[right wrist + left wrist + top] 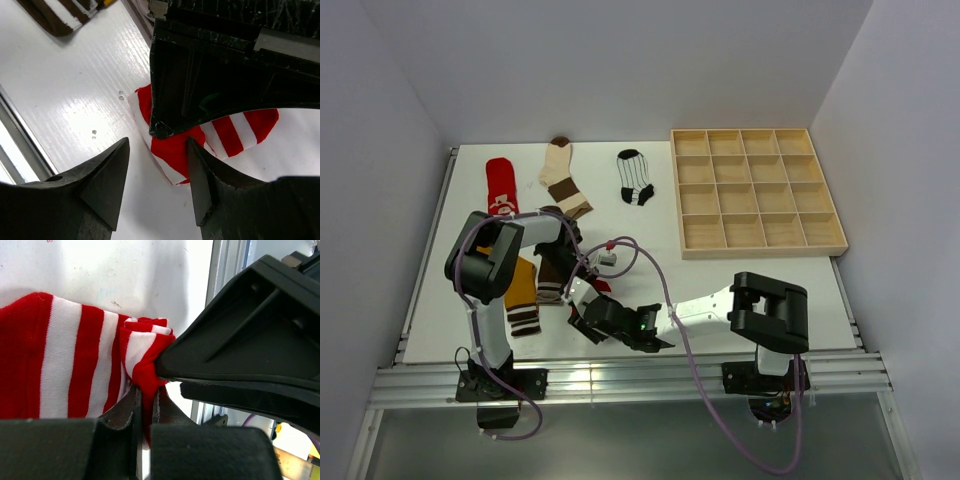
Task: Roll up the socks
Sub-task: Roll the sock at the center of the board.
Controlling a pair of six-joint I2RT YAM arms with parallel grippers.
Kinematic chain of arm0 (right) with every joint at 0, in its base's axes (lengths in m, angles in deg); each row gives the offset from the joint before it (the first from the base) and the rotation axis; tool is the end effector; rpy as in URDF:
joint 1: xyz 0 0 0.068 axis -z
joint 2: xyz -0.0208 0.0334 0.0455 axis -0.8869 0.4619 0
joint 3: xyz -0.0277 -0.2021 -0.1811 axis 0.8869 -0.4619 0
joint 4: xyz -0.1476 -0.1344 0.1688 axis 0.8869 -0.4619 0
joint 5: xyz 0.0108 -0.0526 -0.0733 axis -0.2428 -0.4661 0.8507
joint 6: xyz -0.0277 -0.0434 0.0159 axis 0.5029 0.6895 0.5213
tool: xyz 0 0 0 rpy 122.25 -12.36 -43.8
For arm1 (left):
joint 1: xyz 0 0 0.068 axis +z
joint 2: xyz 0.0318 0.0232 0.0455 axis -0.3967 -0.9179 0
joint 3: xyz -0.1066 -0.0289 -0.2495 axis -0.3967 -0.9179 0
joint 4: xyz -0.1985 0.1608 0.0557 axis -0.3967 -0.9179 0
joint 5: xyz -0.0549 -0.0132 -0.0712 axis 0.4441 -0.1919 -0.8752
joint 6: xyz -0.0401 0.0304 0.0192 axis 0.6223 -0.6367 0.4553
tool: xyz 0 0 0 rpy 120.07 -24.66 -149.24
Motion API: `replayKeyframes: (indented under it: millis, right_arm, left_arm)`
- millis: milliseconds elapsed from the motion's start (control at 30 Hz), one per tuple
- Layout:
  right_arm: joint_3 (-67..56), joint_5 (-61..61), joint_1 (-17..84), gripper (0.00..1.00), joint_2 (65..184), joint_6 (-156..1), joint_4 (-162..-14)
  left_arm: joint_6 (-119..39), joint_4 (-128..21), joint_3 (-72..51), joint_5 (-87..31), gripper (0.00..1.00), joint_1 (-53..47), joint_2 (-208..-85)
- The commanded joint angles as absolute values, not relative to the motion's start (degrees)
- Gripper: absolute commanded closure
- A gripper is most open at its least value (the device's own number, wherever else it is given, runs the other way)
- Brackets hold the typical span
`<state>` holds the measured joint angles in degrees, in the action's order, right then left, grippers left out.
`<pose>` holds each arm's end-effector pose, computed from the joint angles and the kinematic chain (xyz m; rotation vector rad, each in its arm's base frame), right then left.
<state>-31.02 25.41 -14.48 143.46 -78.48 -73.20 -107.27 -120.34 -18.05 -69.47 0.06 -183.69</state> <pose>0.0911 0.3448 0.1600 -1.1062 1.9089 0.4947 0.2575 -0.1405 0.1249 -1.5166 -2.2377 1.3519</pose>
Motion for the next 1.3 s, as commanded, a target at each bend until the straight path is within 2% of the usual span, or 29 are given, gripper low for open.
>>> replayKeyframes:
  millis: [0,133,533,1033,1133,1233,1267]
  right_arm:
    - [-29.5,27.5,-14.6,0.44,145.7,-77.5,-75.4]
    - [-29.3,27.4,-14.6,0.46,146.6,-77.5,-76.6]
    - [-31.1,28.3,-14.6,0.48,148.4,-78.9,-76.3]
    - [-30.4,31.8,-15.1,0.46,150.2,-78.8,-77.5]
    - [-29.7,33.0,-15.2,0.49,151.1,-78.6,-78.6]
    - [-29.0,33.4,-15.2,0.59,152.0,-78.4,-79.6]
    - [-29.0,33.8,-15.3,0.79,151.9,-78.5,-79.6]
  left_arm:
    - [-109.0,-119.8,-17.0,-66.8,1.0,-0.2,-185.9]
    - [-108.3,-120.3,-16.0,-67.0,0.99,-0.2,-186.7]
    - [-106.5,-121.2,-13.9,-68.2,0.8,-0.1,-188.0]
    - [-104.9,-121.0,-13.0,-68.1,0.72,1.0,-188.4]
    - [-105.2,-121.5,-12.7,-68.8,0.68,1.4,-188.2]
    - [-105.3,-121.8,-12.3,-69.3,0.63,1.7,-188.1]
    - [-105.0,-121.7,-12.3,-69.5,0.61,1.8,-187.9]
